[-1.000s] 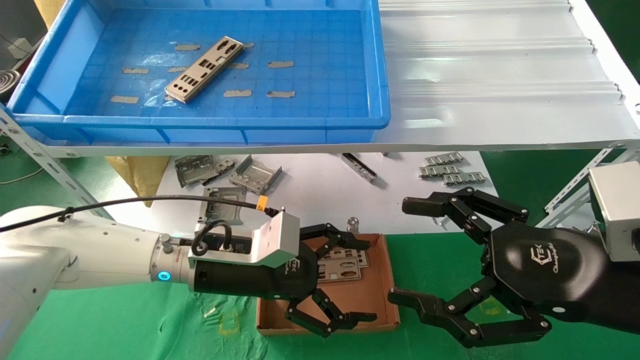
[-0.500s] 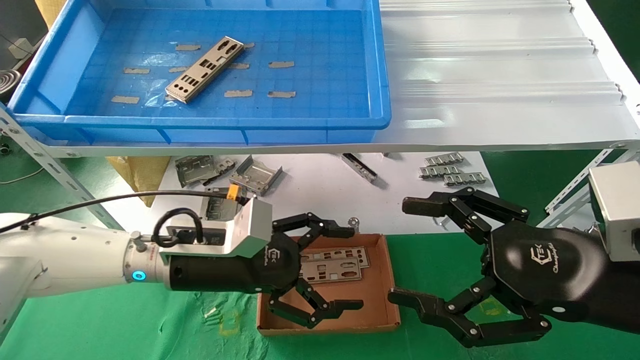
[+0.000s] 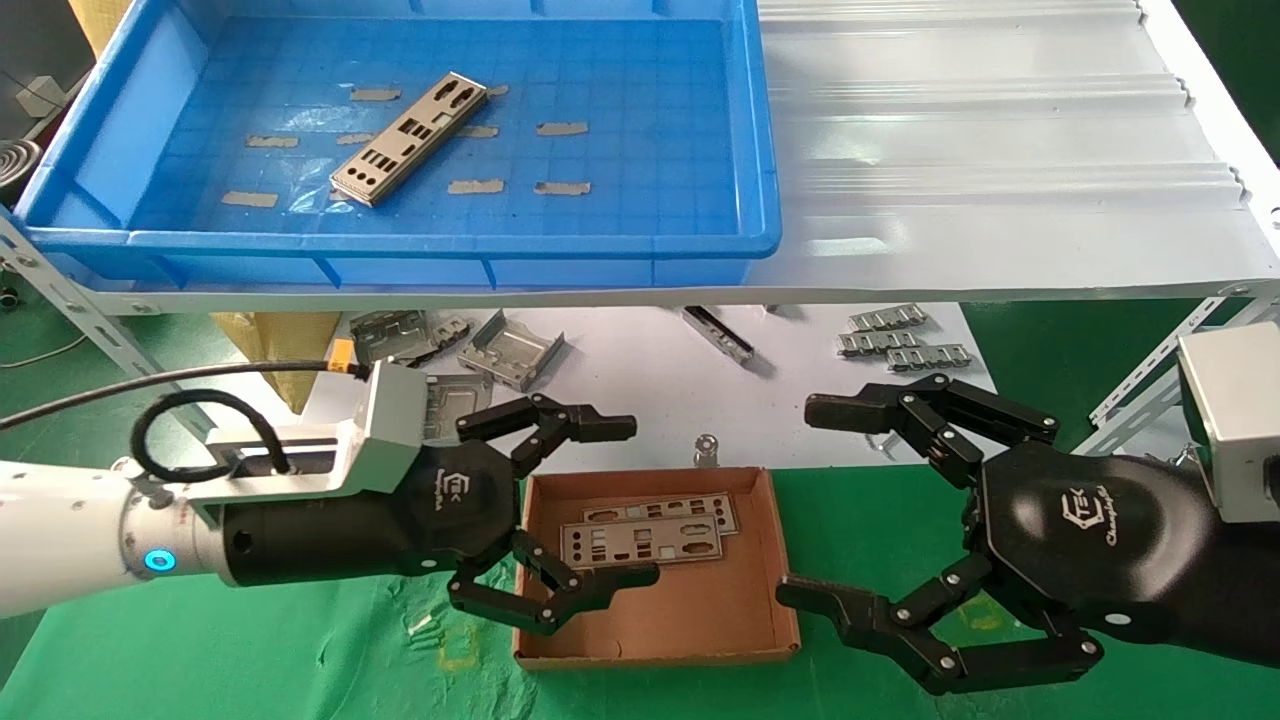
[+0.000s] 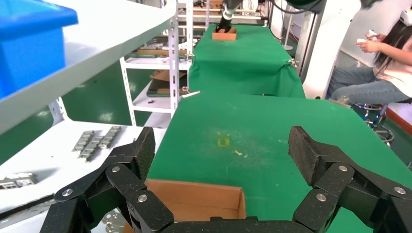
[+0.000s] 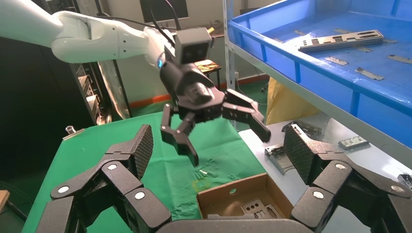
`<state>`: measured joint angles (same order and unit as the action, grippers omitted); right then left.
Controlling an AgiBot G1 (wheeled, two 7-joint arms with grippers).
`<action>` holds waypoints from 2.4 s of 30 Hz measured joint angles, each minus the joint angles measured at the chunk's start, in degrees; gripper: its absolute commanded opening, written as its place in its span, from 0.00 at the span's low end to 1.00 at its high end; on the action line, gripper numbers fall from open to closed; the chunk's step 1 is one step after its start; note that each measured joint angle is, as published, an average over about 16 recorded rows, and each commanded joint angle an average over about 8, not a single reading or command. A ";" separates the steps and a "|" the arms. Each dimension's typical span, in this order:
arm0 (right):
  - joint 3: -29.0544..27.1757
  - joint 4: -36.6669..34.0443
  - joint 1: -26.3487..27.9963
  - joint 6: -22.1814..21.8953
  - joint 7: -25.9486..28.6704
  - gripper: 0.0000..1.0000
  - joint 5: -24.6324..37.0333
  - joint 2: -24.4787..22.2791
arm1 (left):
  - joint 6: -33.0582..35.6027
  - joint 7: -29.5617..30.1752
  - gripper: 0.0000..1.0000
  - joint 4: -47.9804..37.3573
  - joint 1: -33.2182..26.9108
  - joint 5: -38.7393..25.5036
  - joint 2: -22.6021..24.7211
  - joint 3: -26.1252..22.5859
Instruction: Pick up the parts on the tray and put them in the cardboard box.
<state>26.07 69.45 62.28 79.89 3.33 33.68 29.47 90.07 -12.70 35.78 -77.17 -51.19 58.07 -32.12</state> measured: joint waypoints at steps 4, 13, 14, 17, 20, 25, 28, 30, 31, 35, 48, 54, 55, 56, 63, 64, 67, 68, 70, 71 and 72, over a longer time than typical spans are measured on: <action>0.00 0.00 0.00 0.00 0.00 1.00 0.00 0.00 | -0.49 2.64 1.00 4.25 1.76 1.05 -2.59 1.81; 0.00 0.00 0.00 0.00 0.00 1.00 0.00 0.00 | -1.59 8.54 1.00 13.77 5.69 3.40 -8.40 5.87; 0.00 0.00 0.00 0.00 0.00 1.00 0.00 0.00 | -1.72 9.20 1.00 14.82 6.12 3.66 -9.04 6.31; 0.00 0.00 0.00 0.00 0.00 1.00 0.00 0.00 | -2.08 11.17 1.00 18.00 7.43 4.44 -10.98 7.67; 0.00 0.00 0.00 0.00 0.00 1.00 0.00 0.00 | -2.45 13.14 1.00 21.17 8.74 5.23 -12.91 9.02; 0.00 0.00 0.00 0.00 0.00 1.00 0.00 0.00 | -3.07 16.43 1.00 26.48 10.94 6.53 -16.15 11.28; 0.00 0.00 0.00 0.00 0.00 1.00 0.00 0.00 | -3.43 18.40 1.00 29.66 12.25 7.32 -18.09 12.63; 0.00 0.00 0.00 0.00 0.00 1.00 0.00 0.00 | -3.65 19.57 1.00 31.54 13.02 7.78 -19.24 13.43; 0.00 0.00 0.00 0.00 0.00 1.00 0.00 0.00 | -3.76 20.18 1.00 32.55 13.43 8.03 -19.84 13.85; 0.00 0.00 0.00 0.00 0.00 1.00 0.00 0.00 | -4.12 22.14 1.00 36.03 14.82 8.87 -21.91 15.29; 0.00 -0.02 -0.01 -0.01 0.00 1.00 0.00 0.00 | -4.53 23.94 1.00 39.44 16.22 9.78 -23.95 16.71; 0.00 -0.02 -0.01 -0.01 0.00 1.00 0.00 0.00 | -4.49 23.73 1.00 38.77 15.99 9.63 -23.60 16.47; 0.00 -0.02 -0.01 -0.01 0.00 1.00 0.00 0.00 | -4.48 23.71 1.00 38.68 15.96 9.61 -23.55 16.44; 0.00 -0.02 -0.01 -0.01 0.00 1.00 0.00 0.00 | -4.48 23.68 1.00 38.61 15.93 9.58 -23.51 16.41; 0.00 -0.02 -0.01 -0.01 0.00 1.00 0.00 0.00 | -4.43 23.56 1.00 38.22 15.78 9.47 -23.29 16.26; 0.00 -0.02 -0.01 -0.01 0.00 1.00 0.00 0.00 | -4.43 23.55 1.00 38.18 15.76 9.46 -23.27 16.24; 0.00 -0.02 -0.01 -0.01 0.00 1.00 0.00 0.00 | -4.42 23.52 1.00 38.07 15.72 9.43 -23.21 16.21; 0.00 -0.02 -0.01 -0.01 0.00 1.00 0.00 0.00 | -4.41 23.52 1.00 38.05 15.71 9.42 -23.20 16.20; 0.00 -0.02 -0.01 -0.01 0.00 1.00 0.00 0.00 | -4.41 23.50 1.00 37.99 15.70 9.40 -23.17 16.18; 0.00 -0.02 -0.01 -0.01 0.00 1.00 0.00 0.00 | -4.40 23.49 1.00 37.97 15.69 9.40 -23.15 16.17; 0.00 -0.02 -0.01 -0.01 0.00 1.00 0.00 0.00 | -4.40 23.49 1.00 37.95 15.68 9.39 -23.14 16.17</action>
<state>26.06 69.43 62.26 79.88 3.33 33.67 29.47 85.67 10.79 73.73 -61.49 -41.80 34.93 -15.95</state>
